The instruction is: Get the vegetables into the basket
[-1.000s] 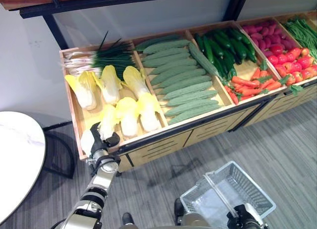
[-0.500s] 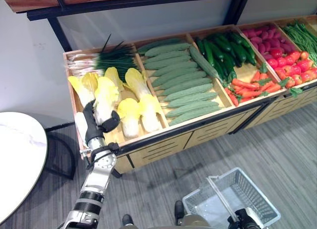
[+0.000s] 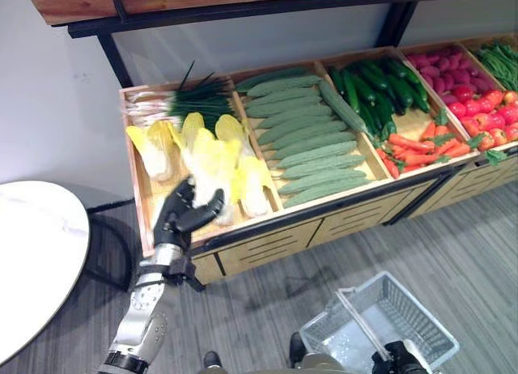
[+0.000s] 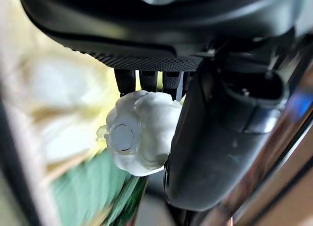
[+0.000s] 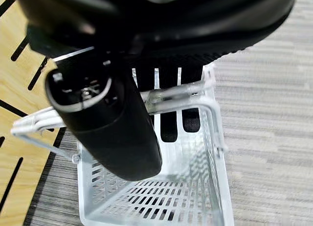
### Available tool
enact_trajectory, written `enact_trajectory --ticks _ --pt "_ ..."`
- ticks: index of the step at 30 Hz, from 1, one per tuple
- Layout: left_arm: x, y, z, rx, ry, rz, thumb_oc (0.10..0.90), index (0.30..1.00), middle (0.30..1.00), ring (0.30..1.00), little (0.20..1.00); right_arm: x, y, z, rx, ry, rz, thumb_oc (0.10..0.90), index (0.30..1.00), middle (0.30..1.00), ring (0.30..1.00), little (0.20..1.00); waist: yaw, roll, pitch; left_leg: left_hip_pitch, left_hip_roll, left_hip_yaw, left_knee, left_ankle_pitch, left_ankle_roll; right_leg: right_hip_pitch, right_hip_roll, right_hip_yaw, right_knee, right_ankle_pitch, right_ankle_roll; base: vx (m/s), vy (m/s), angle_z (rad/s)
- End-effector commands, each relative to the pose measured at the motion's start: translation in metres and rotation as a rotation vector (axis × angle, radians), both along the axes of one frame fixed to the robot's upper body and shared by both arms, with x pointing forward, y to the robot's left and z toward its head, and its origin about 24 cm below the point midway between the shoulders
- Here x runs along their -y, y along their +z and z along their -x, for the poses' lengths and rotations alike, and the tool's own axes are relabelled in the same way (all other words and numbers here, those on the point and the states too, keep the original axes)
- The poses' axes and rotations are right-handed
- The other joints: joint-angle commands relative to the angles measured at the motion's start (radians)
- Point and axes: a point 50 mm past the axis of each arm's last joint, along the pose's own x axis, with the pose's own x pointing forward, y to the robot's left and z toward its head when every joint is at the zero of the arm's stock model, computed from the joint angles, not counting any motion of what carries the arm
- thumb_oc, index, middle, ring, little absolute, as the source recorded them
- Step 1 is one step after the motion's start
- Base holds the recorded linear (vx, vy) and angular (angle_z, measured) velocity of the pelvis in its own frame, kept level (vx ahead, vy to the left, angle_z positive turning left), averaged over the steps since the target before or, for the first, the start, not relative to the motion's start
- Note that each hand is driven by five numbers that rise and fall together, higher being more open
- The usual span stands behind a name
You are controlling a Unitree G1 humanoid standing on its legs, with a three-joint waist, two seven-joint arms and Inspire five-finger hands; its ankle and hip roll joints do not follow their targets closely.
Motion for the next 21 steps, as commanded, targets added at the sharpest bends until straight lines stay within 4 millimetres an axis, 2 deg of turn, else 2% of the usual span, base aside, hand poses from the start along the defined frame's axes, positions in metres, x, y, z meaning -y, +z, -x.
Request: enact_trajectory --ticks 1,7,10,11,12,13,14,15,16,18,21 --pt "0.005 0.074 -0.013 0.389 -0.095 0.073 0.4 0.3 0.3 0.3 0.3 0.007 0.004 -0.003 0.021 0.023 0.015 0.4 0.3 0.3 0.3 0.3 0.003 -0.052 -0.034 0.049 -0.005 -0.016 0.001 -0.066 -0.012 -0.055 -0.07 0.085 0.011 0.049 0.102 0.01 0.091 -0.1" --pt "0.014 0.078 -0.018 0.406 -0.143 0.053 0.4 0.3 0.3 0.3 0.3 0.007 0.003 0.0 0.02 -0.017 -0.001 0.4 0.3 0.3 0.3 0.3 -0.011 -0.07 -0.012 0.035 -0.036 0.007 0.077 -0.115 0.018 -0.097 -0.095 0.135 0.087 0.053 0.122 -0.04 0.102 -0.11" --pt "0.016 0.078 -0.022 0.403 -0.14 0.051 0.4 0.3 0.3 0.3 0.3 0.005 0.001 0.003 0.014 -0.029 -0.008 0.4 0.3 0.3 0.3 0.3 -0.031 -0.083 0.007 0.031 -0.056 0.03 0.077 -0.123 0.029 -0.138 -0.107 0.168 0.096 0.118 0.155 -0.09 0.114 -0.21" --pt "0.017 0.081 -0.023 0.416 -0.137 0.051 0.4 0.3 0.3 0.3 0.3 0.004 0.001 0.002 0.017 -0.031 -0.008 0.4 0.3 0.3 0.3 0.3 -0.04 -0.086 0.02 0.032 -0.063 0.046 0.08 -0.131 0.033 -0.159 -0.114 0.182 0.089 0.166 0.168 -0.13 0.088 -0.3" --pt "0.015 0.082 -0.024 0.419 -0.131 0.05 0.4 0.3 0.3 0.3 0.3 0.001 0.001 0.001 0.018 -0.025 -0.014 0.4 0.3 0.3 0.3 0.3 -0.043 -0.086 0.028 0.026 -0.06 0.061 0.078 -0.129 0.034 -0.184 -0.113 0.188 0.093 0.18 0.169 -0.15 0.069 -0.42" --pt "0.014 0.084 -0.025 0.428 -0.126 0.041 0.4 0.3 0.3 0.3 0.3 0.0 0.0 0.001 0.02 -0.026 -0.017 0.4 0.3 0.3 0.3 0.3 -0.045 -0.086 0.035 0.02 -0.058 0.075 0.079 -0.128 0.039 -0.202 -0.117 0.176 0.102 0.184 0.169 -0.19 0.098 -0.52" --pt "0.013 0.083 -0.027 0.42 -0.127 0.044 0.4 0.3 0.3 0.3 0.3 -0.001 -0.001 0.005 0.013 -0.043 -0.022 0.4 0.3 0.3 0.3 0.3 -0.037 -0.081 0.043 0.017 -0.055 0.104 0.078 -0.124 0.045 -0.212 -0.126 0.105 0.145 0.149 0.156 -0.16 0.087 -0.42" --pt "0.013 0.083 -0.027 0.419 -0.126 0.041 0.4 0.3 0.3 0.3 0.3 -0.002 -0.001 0.005 0.013 -0.042 -0.024 0.4 0.3 0.3 0.3 0.3 -0.036 -0.079 0.044 0.016 -0.054 0.105 0.076 -0.124 0.045 -0.211 -0.128 0.098 0.151 0.138 0.151 -0.11 0.16 -0.38" --pt "0.013 0.082 -0.027 0.412 -0.122 0.032 0.4 0.3 0.3 0.3 0.3 -0.003 -0.002 0.005 0.012 -0.038 -0.026 0.4 0.3 0.3 0.3 0.3 -0.02 -0.065 0.047 0.025 -0.047 0.116 0.066 -0.139 0.044 -0.194 -0.151 0.012 0.186 0.087 0.145 -0.09 0.11 -0.37" --pt "0.011 0.082 -0.027 0.41 -0.119 0.01 0.4 0.3 0.3 0.3 0.3 -0.002 -0.001 0.004 0.009 -0.032 -0.019 0.4 0.3 0.3 0.3 0.3 -0.005 -0.054 0.05 0.016 -0.035 0.149 0.061 -0.125 0.046 -0.172 -0.191 -0.101 0.252 0.039 0.117 -0.15 0.083 -0.56" --pt "0.01 0.082 -0.025 0.405 -0.122 0.007 0.4 0.3 0.3 0.3 0.3 0.0 -0.001 0.005 0.003 -0.03 -0.007 0.4 0.3 0.3 0.3 0.3 -0.001 -0.05 0.043 0.012 -0.029 0.192 0.055 -0.11 0.049 -0.152 -0.217 -0.15 0.31 0.022 0.113 -0.1 0.012 -0.69"
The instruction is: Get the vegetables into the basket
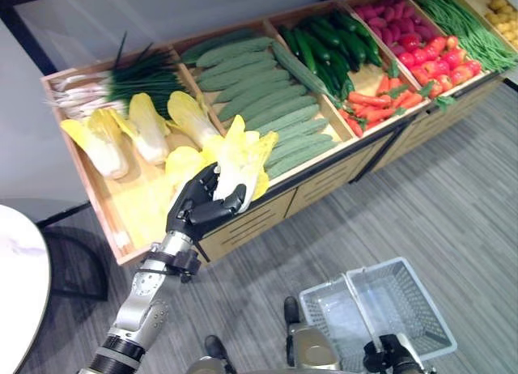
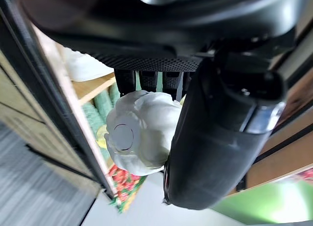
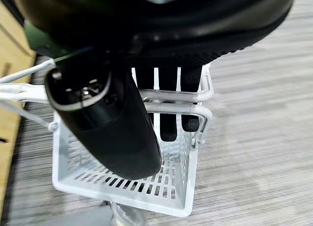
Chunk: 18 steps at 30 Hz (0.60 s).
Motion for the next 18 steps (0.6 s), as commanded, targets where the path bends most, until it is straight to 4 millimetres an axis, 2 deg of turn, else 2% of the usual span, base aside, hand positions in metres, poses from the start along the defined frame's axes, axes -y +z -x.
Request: enact_trajectory --ticks 1,2,4,7,11,14,16,18 --pt "0.013 0.058 -0.007 0.308 -0.058 0.059 0.4 0.3 0.3 0.3 0.3 0.009 0.001 0.011 -0.034 0.039 0.036 0.4 0.3 0.3 0.3 0.3 0.004 -0.003 -0.086 -0.025 0.009 -0.061 0.044 -0.063 -0.017 0.027 -0.079 0.03 0.104 0.028 0.096 -0.13 -0.017 -0.59" --pt "0.013 0.057 -0.006 0.301 -0.061 0.056 0.4 0.3 0.3 0.3 0.3 0.009 0.002 0.008 -0.025 0.037 0.036 0.4 0.3 0.3 0.3 0.3 0.009 -0.003 -0.092 -0.026 0.014 -0.039 0.04 -0.053 -0.016 0.041 -0.085 0.02 0.124 0.026 0.098 -0.11 -0.065 -0.49" --pt "0.01 0.054 -0.004 0.29 -0.054 0.043 0.4 0.3 0.3 0.3 0.3 0.005 0.002 0.0 0.0 0.044 0.03 0.4 0.3 0.3 0.3 0.3 0.02 -0.014 -0.113 -0.027 0.018 0.005 0.029 -0.036 -0.022 0.086 -0.061 0.024 0.083 0.014 0.105 -0.07 -0.111 -0.76" --pt "0.006 0.052 -0.003 0.282 -0.036 0.049 0.4 0.3 0.3 0.3 0.3 0.002 0.003 -0.007 0.03 0.054 0.026 0.4 0.3 0.3 0.3 0.3 0.03 -0.014 -0.121 -0.024 0.04 0.06 0.037 -0.015 -0.039 0.102 -0.041 -0.023 0.022 -0.015 0.095 0.0 -0.173 -0.83" --pt "0.012 0.05 -0.006 0.276 -0.05 0.08 0.4 0.3 0.3 0.3 0.3 0.004 0.002 0.001 0.028 0.013 0.023 0.4 0.3 0.3 0.3 0.3 0.007 -0.003 -0.119 -0.042 0.092 0.069 0.066 0.023 -0.08 0.129 0.023 -0.018 -0.046 -0.069 0.066 0.0 -0.26 -0.21" --pt "0.016 0.049 -0.007 0.274 -0.058 0.099 0.4 0.3 0.3 0.3 0.3 0.015 0.004 0.012 0.014 -0.046 0.048 0.4 0.3 0.3 0.3 0.3 -0.015 0.015 -0.103 -0.052 0.149 0.082 0.086 0.075 -0.127 0.151 0.077 -0.012 -0.091 -0.085 0.043 -0.02 -0.272 -0.08" --pt "0.019 0.05 -0.008 0.275 -0.064 0.108 0.4 0.3 0.3 0.3 0.3 0.018 0.005 0.013 0.011 -0.059 0.059 0.4 0.3 0.3 0.3 0.3 -0.023 0.021 -0.098 -0.059 0.166 0.085 0.102 0.083 -0.139 0.153 0.086 -0.012 -0.095 -0.09 0.038 0.0 -0.196 -0.19" --pt "0.023 0.05 -0.01 0.277 -0.08 0.114 0.4 0.3 0.3 0.3 0.3 0.023 0.007 0.015 0.013 -0.075 0.071 0.4 0.3 0.3 0.3 0.3 -0.031 0.028 -0.085 -0.079 0.21 0.076 0.176 0.088 -0.163 0.164 0.105 -0.004 -0.099 -0.106 0.016 0.03 -0.219 -0.26"
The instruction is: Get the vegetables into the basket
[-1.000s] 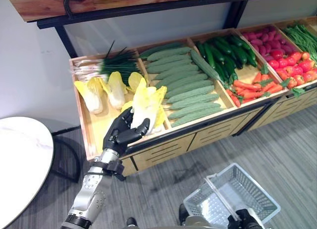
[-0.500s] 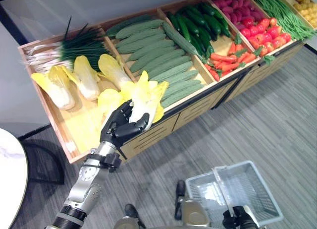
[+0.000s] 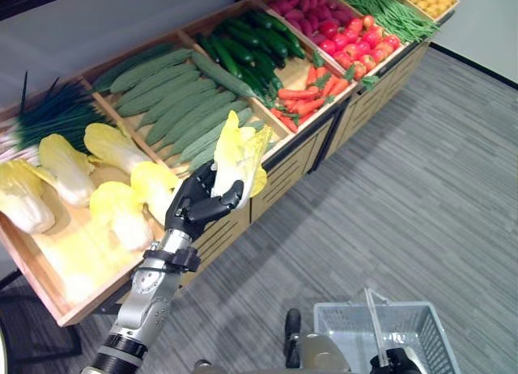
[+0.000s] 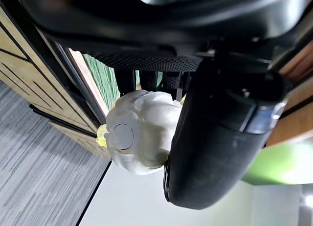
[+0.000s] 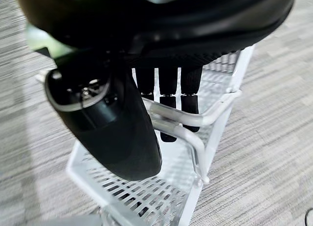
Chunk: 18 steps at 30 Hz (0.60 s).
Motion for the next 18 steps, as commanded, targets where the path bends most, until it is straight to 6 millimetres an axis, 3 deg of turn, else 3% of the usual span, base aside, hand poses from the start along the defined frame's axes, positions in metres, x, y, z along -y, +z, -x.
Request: enact_trajectory --ticks 1,2,3,5,6,9,12,18 --pt "0.018 0.051 -0.008 0.276 -0.08 0.068 0.4 0.3 0.3 0.3 0.3 0.018 0.009 -0.008 0.065 -0.03 0.066 0.4 0.3 0.3 0.3 0.3 -0.014 -0.027 -0.01 -0.134 0.055 -0.073 0.061 0.088 -0.095 0.149 -0.041 -0.06 -0.062 -0.074 0.087 0.04 -0.143 -0.23" --pt "0.02 0.052 -0.008 0.283 -0.085 0.068 0.4 0.3 0.3 0.3 0.3 0.023 0.012 -0.011 0.068 -0.024 0.083 0.4 0.3 0.3 0.3 0.3 0.002 -0.022 -0.001 -0.152 0.035 -0.155 0.081 0.099 -0.098 0.151 -0.032 -0.035 -0.065 -0.078 0.083 -0.03 -0.078 -0.42" --pt "0.021 0.054 -0.008 0.292 -0.085 0.076 0.4 0.3 0.3 0.3 0.3 0.026 0.014 -0.015 0.076 -0.018 0.096 0.4 0.3 0.3 0.3 0.3 0.015 -0.016 0.005 -0.183 0.001 -0.232 0.066 0.104 -0.074 0.14 -0.029 -0.023 -0.075 -0.064 0.078 -0.05 -0.011 -0.47" --pt "0.02 0.053 -0.007 0.296 -0.065 0.075 0.4 0.3 0.3 0.3 0.3 0.027 0.016 -0.024 0.094 0.004 0.102 0.4 0.3 0.3 0.3 0.3 0.039 -0.02 0.006 -0.218 -0.063 -0.395 0.012 0.064 -0.05 0.123 -0.033 0.039 -0.087 -0.043 0.087 -0.03 0.011 -0.94" --pt "0.018 0.054 -0.007 0.299 -0.056 0.076 0.4 0.3 0.3 0.3 0.3 0.027 0.017 -0.027 0.098 0.012 0.106 0.4 0.3 0.3 0.3 0.3 0.048 -0.022 0.006 -0.217 -0.074 -0.441 -0.004 0.05 -0.043 0.114 -0.035 0.067 -0.09 -0.034 0.089 0.03 0.01 -1.24" --pt "0.015 0.055 -0.006 0.312 -0.025 0.075 0.4 0.3 0.3 0.3 0.3 0.026 0.019 -0.04 0.112 0.058 0.11 0.4 0.3 0.3 0.3 0.3 0.09 -0.022 0.013 -0.237 -0.131 -0.658 -0.042 0.024 -0.022 0.098 -0.028 0.153 -0.098 -0.015 0.091 0.05 0.038 -1.04" --pt "0.013 0.057 -0.005 0.318 -0.028 0.087 0.4 0.3 0.3 0.3 0.3 0.023 0.019 -0.044 0.124 0.063 0.1 0.4 0.3 0.3 0.3 0.3 0.08 -0.013 0.004 -0.216 -0.146 -0.628 -0.085 0.026 -0.006 0.085 -0.034 0.179 -0.094 -0.009 0.099 0.01 0.175 -1.16" --pt "0.016 0.056 -0.004 0.308 -0.055 0.076 0.4 0.3 0.3 0.3 0.3 0.015 0.016 -0.047 0.119 0.08 0.079 0.4 0.3 0.3 0.3 0.3 0.064 -0.028 -0.005 -0.168 -0.196 -0.555 -0.107 -0.01 0.036 0.047 -0.077 0.245 -0.067 0.021 0.142 -0.01 0.253 -0.37"
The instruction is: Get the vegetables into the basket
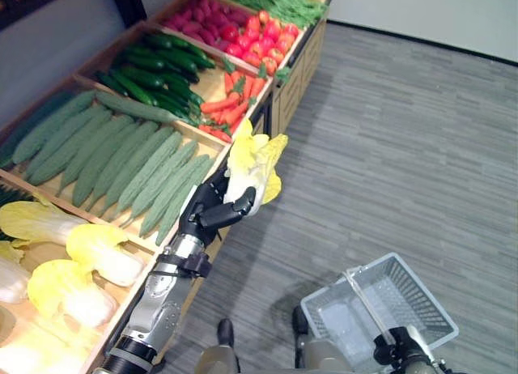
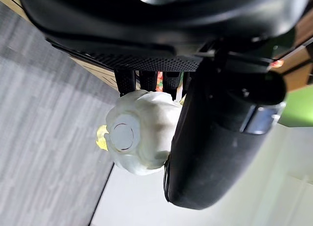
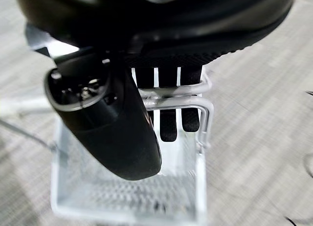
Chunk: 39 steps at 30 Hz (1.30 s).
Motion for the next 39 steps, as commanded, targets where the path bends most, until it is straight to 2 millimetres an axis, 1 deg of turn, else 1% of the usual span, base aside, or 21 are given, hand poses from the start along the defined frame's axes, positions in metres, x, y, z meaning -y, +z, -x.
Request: enact_trajectory --ticks 1,3,4,5,7,8,9,12,14,18,22,23,26,29,31,34,35,36,37,38,39 --pt "0.005 0.066 -0.01 0.342 -0.027 0.071 0.4 0.3 0.3 0.3 0.3 0.009 0.009 -0.017 0.066 0.019 0.037 0.4 0.3 0.3 0.3 0.3 -0.014 -0.031 -0.013 0.032 -0.007 0.054 0.044 -0.053 -0.012 0.037 -0.042 0.043 0.046 -0.064 0.086 -0.05 0.228 -0.41" --pt "0.006 0.065 -0.011 0.341 -0.031 0.066 0.4 0.3 0.3 0.3 0.3 0.007 0.009 -0.02 0.076 0.013 0.031 0.4 0.3 0.3 0.3 0.3 -0.021 -0.042 -0.008 0.039 -0.024 0.078 0.04 -0.065 -0.001 0.01 -0.054 0.067 0.046 -0.019 0.113 -0.11 0.216 -0.45" --pt "0.005 0.064 -0.013 0.335 -0.023 0.054 0.4 0.3 0.3 0.3 0.3 0.001 0.008 -0.024 0.093 0.022 0.013 0.4 0.3 0.3 0.3 0.3 -0.026 -0.051 -0.001 0.041 -0.028 0.116 0.03 -0.062 0.005 -0.023 -0.061 0.072 0.05 0.022 0.133 -0.15 0.191 -0.38" --pt "0.005 0.065 -0.014 0.337 -0.026 0.049 0.4 0.3 0.3 0.3 0.3 -0.001 0.008 -0.026 0.097 0.026 0.008 0.4 0.3 0.3 0.3 0.3 -0.023 -0.053 0.003 0.041 -0.023 0.133 0.027 -0.057 0.006 -0.039 -0.062 0.056 0.069 0.03 0.131 -0.17 0.15 -0.49" --pt "0.006 0.066 -0.016 0.333 -0.036 0.039 0.4 0.3 0.3 0.3 0.3 -0.004 0.006 -0.024 0.092 0.011 -0.001 0.4 0.3 0.3 0.3 0.3 -0.009 -0.042 0.008 0.041 -0.005 0.165 0.013 -0.042 0.007 -0.028 -0.079 -0.052 0.131 -0.009 0.114 -0.11 0.068 -0.54" --pt "0.006 0.066 -0.016 0.334 -0.036 0.039 0.4 0.3 0.3 0.3 0.3 -0.004 0.006 -0.024 0.093 0.011 -0.001 0.4 0.3 0.3 0.3 0.3 -0.009 -0.043 0.006 0.037 -0.005 0.165 0.013 -0.041 0.007 -0.031 -0.078 -0.052 0.129 -0.006 0.113 -0.1 0.066 -0.48" --pt "0.007 0.066 -0.017 0.334 -0.044 0.031 0.4 0.3 0.3 0.3 0.3 -0.005 0.004 -0.02 0.08 0.01 -0.003 0.4 0.3 0.3 0.3 0.3 -0.003 -0.037 0.002 0.034 0.006 0.184 0.007 -0.032 0.007 -0.017 -0.097 -0.113 0.158 -0.025 0.102 -0.09 0.054 -0.45" --pt "0.009 0.068 -0.017 0.337 -0.06 0.027 0.4 0.3 0.3 0.3 0.3 -0.005 0.001 -0.011 0.052 0.0 -0.004 0.4 0.3 0.3 0.3 0.3 0.005 -0.034 -0.019 0.029 0.016 0.22 -0.005 -0.024 0.007 0.018 -0.123 -0.178 0.201 -0.051 0.093 -0.09 0.046 -0.35" --pt "0.01 0.067 -0.017 0.333 -0.064 0.024 0.4 0.3 0.3 0.3 0.3 -0.006 -0.001 -0.003 0.034 -0.018 -0.003 0.4 0.3 0.3 0.3 0.3 0.013 -0.047 -0.047 0.031 0.018 0.255 -0.005 -0.023 0.004 0.056 -0.141 -0.196 0.173 -0.033 0.101 -0.03 -0.053 -0.51" --pt "0.009 0.066 -0.016 0.325 -0.065 0.019 0.4 0.3 0.3 0.3 0.3 -0.007 -0.003 0.004 0.02 -0.035 -0.011 0.4 0.3 0.3 0.3 0.3 0.014 -0.06 -0.071 0.037 0.017 0.277 -0.001 -0.022 -0.002 0.084 -0.141 -0.183 0.11 -0.014 0.116 0.01 -0.077 -0.35" --pt "0.005 0.062 -0.015 0.308 -0.05 0.022 0.4 0.3 0.3 0.3 0.3 -0.009 -0.003 0.003 0.026 -0.03 -0.016 0.4 0.3 0.3 0.3 0.3 0.013 -0.064 -0.08 0.038 0.035 0.307 0.003 -0.008 -0.017 0.097 -0.118 -0.177 0.041 -0.034 0.114 -0.04 -0.152 -0.4" --pt "0.004 0.061 -0.016 0.306 -0.039 0.023 0.4 0.3 0.3 0.3 0.3 -0.01 -0.003 0.001 0.031 -0.024 -0.017 0.4 0.3 0.3 0.3 0.3 0.011 -0.06 -0.078 0.04 0.053 0.314 0.004 0.006 -0.027 0.099 -0.093 -0.169 0.017 -0.059 0.102 -0.02 -0.222 -0.43" --pt "0.003 0.06 -0.016 0.301 -0.029 0.034 0.4 0.3 0.3 0.3 0.3 -0.009 -0.002 0.001 0.035 -0.027 -0.016 0.4 0.3 0.3 0.3 0.3 0.009 -0.054 -0.074 0.046 0.072 0.316 0.005 0.022 -0.04 0.109 -0.068 -0.162 -0.001 -0.068 0.09 -0.02 -0.21 -0.29" --pt "0.002 0.053 -0.014 0.272 -0.018 0.051 0.4 0.3 0.3 0.3 0.3 -0.007 0.0 -0.001 0.048 -0.01 -0.01 0.4 0.3 0.3 0.3 0.3 -0.003 -0.039 -0.069 0.061 0.119 0.32 0.015 0.054 -0.07 0.135 -0.019 -0.156 -0.015 -0.095 0.064 0.0 -0.321 -0.14" --pt "0.005 0.054 -0.014 0.276 -0.029 0.05 0.4 0.3 0.3 0.3 0.3 -0.002 0.002 -0.003 0.057 -0.011 0.003 0.4 0.3 0.3 0.3 0.3 -0.006 -0.03 -0.055 0.042 0.145 0.307 0.066 0.061 -0.083 0.142 0.002 -0.161 -0.007 -0.112 0.046 -0.02 -0.193 -0.07" --pt "0.008 0.054 -0.015 0.275 -0.04 0.049 0.4 0.3 0.3 0.3 0.3 0.003 0.005 -0.006 0.078 -0.007 0.016 0.4 0.3 0.3 0.3 0.3 -0.01 -0.026 -0.041 0.015 0.165 0.288 0.122 0.068 -0.097 0.153 0.012 -0.166 -0.008 -0.119 0.031 -0.03 -0.177 -0.08" --pt "0.012 0.055 -0.015 0.282 -0.058 0.052 0.4 0.3 0.3 0.3 0.3 0.011 0.01 -0.01 0.096 -0.008 0.043 0.4 0.3 0.3 0.3 0.3 -0.004 -0.022 -0.035 -0.005 0.158 0.227 0.155 0.078 -0.103 0.159 0.019 -0.164 -0.014 -0.12 0.023 -0.04 -0.167 -0.03" --pt "0.015 0.056 -0.015 0.284 -0.064 0.054 0.4 0.3 0.3 0.3 0.3 0.016 0.013 -0.015 0.111 -0.006 0.056 0.4 0.3 0.3 0.3 0.3 0.005 -0.021 -0.03 -0.015 0.136 0.159 0.168 0.072 -0.1 0.161 0.017 -0.157 -0.014 -0.121 0.023 -0.03 -0.114 -0.04" --pt "0.015 0.056 -0.015 0.285 -0.064 0.054 0.4 0.3 0.3 0.3 0.3 0.016 0.013 -0.015 0.112 -0.006 0.056 0.4 0.3 0.3 0.3 0.3 0.004 -0.02 -0.032 -0.019 0.136 0.158 0.167 0.074 -0.1 0.158 0.018 -0.157 -0.014 -0.119 0.022 -0.02 -0.046 -0.17" --pt "0.015 0.055 -0.014 0.283 -0.062 0.055 0.4 0.3 0.3 0.3 0.3 0.023 0.024 -0.033 0.182 0.025 0.086 0.4 0.3 0.3 0.3 0.3 0.018 -0.017 -0.039 -0.025 0.083 0.029 0.128 0.018 -0.08 0.148 0.008 -0.13 -0.018 -0.112 0.028 -0.01 -0.026 -0.21" --pt "0.015 0.055 -0.014 0.283 -0.062 0.055 0.4 0.3 0.3 0.3 0.3 0.023 0.024 -0.033 0.181 0.025 0.086 0.4 0.3 0.3 0.3 0.3 0.018 -0.017 -0.039 -0.024 0.082 0.029 0.126 0.019 -0.079 0.148 0.008 -0.129 -0.018 -0.112 0.028 -0.01 -0.025 -0.19"
